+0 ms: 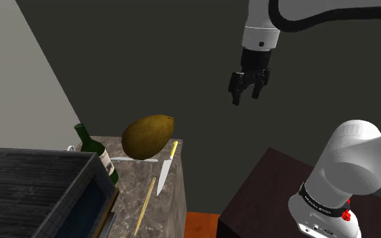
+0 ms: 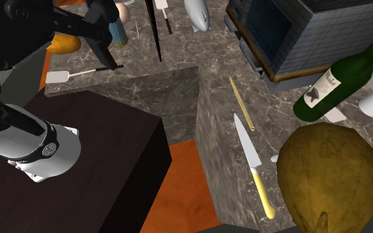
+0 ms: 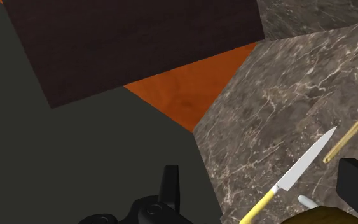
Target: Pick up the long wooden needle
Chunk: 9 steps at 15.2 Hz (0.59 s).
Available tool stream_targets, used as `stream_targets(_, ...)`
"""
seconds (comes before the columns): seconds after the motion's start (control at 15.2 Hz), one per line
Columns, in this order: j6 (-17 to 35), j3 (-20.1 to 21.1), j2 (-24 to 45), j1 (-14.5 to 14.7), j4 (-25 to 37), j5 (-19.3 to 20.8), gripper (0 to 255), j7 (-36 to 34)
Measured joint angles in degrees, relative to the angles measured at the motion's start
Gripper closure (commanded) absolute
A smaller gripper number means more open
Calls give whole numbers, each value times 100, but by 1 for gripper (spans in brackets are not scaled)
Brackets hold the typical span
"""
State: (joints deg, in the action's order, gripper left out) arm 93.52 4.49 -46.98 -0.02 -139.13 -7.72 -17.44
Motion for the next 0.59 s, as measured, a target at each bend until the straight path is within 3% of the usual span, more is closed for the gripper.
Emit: stream_targets(0.59,1238,1310,848,46,-356,-640,0,-1704)
